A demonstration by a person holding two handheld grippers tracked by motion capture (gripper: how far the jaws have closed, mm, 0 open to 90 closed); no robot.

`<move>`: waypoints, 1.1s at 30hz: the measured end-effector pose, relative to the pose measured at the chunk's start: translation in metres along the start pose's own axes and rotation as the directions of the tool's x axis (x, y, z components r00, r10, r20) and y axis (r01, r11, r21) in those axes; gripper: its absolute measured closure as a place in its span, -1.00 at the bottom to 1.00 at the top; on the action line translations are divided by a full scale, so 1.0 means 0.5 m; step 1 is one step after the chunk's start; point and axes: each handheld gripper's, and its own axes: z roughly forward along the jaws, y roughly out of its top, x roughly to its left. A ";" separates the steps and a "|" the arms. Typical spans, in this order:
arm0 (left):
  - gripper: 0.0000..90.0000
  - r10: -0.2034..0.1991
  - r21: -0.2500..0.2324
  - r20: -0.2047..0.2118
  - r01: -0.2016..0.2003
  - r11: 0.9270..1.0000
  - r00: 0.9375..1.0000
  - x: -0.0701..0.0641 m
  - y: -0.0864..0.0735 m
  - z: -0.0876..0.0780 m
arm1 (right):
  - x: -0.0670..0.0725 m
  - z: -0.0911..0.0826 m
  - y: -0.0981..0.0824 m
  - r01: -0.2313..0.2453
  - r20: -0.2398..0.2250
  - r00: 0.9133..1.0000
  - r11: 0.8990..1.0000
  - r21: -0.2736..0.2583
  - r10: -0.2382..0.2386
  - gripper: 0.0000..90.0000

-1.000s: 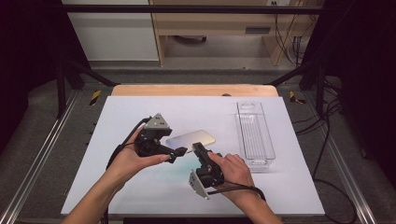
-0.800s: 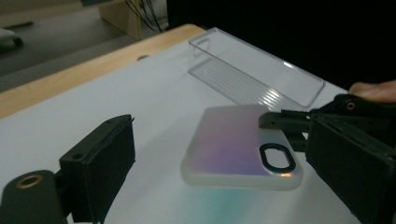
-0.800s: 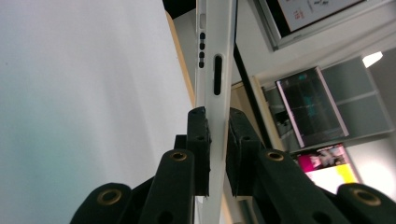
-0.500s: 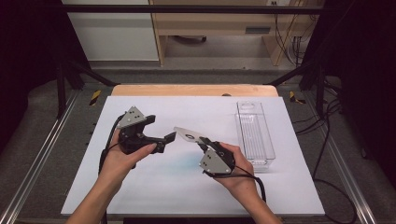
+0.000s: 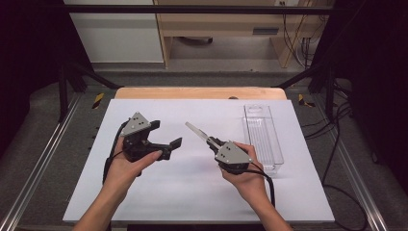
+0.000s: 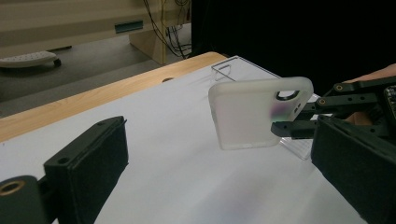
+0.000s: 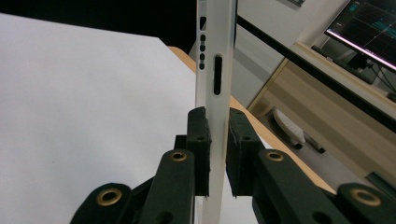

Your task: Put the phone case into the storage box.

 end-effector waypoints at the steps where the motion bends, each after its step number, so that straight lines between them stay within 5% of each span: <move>1: -0.92 -0.001 -0.003 0.002 0.001 1.000 1.000 -0.001 -0.001 0.000 | -0.002 0.000 0.000 -0.006 -0.003 1.000 1.000 -0.004 0.006 0.81; 15: -0.92 -0.003 -0.003 0.009 0.003 1.000 1.000 -0.004 -0.004 0.001 | -0.025 -0.002 -0.006 -0.158 -0.046 0.987 0.987 -0.040 0.157 0.81; 33: -0.91 0.004 -0.008 0.023 -0.004 1.000 1.000 -0.004 -0.011 -0.001 | -0.047 0.001 -0.018 -0.309 -0.175 0.939 0.950 -0.056 0.295 0.81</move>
